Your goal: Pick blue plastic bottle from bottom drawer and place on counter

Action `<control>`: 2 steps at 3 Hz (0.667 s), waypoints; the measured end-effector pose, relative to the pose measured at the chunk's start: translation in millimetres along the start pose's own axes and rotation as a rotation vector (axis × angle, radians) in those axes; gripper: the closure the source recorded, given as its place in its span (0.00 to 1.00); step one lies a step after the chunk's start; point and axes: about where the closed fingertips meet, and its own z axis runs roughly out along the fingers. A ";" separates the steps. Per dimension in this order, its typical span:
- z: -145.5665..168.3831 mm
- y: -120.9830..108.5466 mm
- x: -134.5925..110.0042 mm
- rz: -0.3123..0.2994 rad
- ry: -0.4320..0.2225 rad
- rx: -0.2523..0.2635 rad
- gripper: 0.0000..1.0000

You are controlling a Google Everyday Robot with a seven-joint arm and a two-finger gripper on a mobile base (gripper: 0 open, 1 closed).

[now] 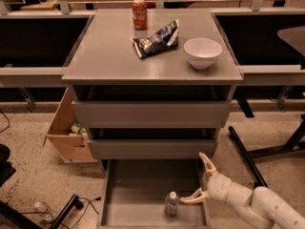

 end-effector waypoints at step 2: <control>19.3 20.2 72.0 0.058 0.060 -0.028 0.00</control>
Offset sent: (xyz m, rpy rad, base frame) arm 0.0046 0.0030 -0.1253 -0.0103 0.1269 -0.0010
